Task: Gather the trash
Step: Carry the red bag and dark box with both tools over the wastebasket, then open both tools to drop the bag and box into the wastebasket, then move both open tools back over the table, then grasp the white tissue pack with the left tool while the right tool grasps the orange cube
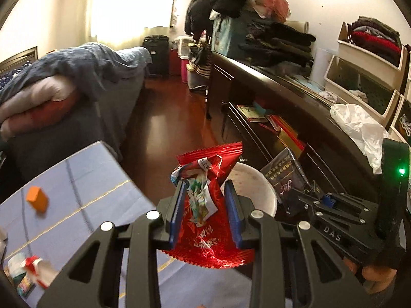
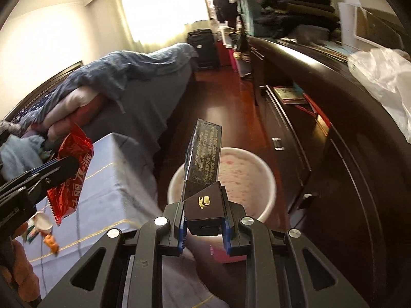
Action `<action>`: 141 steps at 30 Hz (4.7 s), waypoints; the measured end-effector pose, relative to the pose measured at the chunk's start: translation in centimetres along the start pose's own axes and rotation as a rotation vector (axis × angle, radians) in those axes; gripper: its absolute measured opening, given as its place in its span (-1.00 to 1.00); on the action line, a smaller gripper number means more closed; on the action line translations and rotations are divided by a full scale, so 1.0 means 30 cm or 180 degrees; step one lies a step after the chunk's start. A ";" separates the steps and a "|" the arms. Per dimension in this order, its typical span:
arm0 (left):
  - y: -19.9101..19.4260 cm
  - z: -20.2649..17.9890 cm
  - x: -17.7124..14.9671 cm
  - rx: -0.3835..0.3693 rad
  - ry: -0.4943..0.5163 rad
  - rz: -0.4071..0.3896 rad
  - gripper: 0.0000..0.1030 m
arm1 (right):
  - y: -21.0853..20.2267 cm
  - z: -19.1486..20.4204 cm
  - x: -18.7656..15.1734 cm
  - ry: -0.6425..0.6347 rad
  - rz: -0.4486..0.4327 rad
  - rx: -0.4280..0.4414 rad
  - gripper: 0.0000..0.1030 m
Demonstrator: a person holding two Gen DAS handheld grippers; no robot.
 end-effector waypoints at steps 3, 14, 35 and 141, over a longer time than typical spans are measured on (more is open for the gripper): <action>0.061 -0.018 0.030 -0.0088 0.0009 0.0058 -0.38 | 0.024 -0.041 0.015 0.0069 -0.0014 -0.0048 -0.58; 0.339 -0.073 0.118 -0.0296 -0.0009 0.0312 -0.35 | 0.201 -0.126 0.068 0.0164 0.0127 -0.0135 -0.58; 0.409 -0.011 0.183 -0.0477 -0.0274 0.0285 0.42 | 0.271 -0.133 0.092 0.0116 0.0126 -0.0274 -0.45; -0.715 0.951 -0.430 0.1253 -0.1725 -0.0369 0.00 | 0.124 1.079 -0.049 -0.1655 0.0386 0.0717 -0.09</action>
Point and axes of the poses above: each gripper's, at about its wrist camera, not at the fingertips, and y roughly the way its jaws point, z to its left, x to its top, the point moved 3 cm from there along y, roughly the way its jaws point, and after that the axes turned 8 degrees about z, right-handed, at the moved point
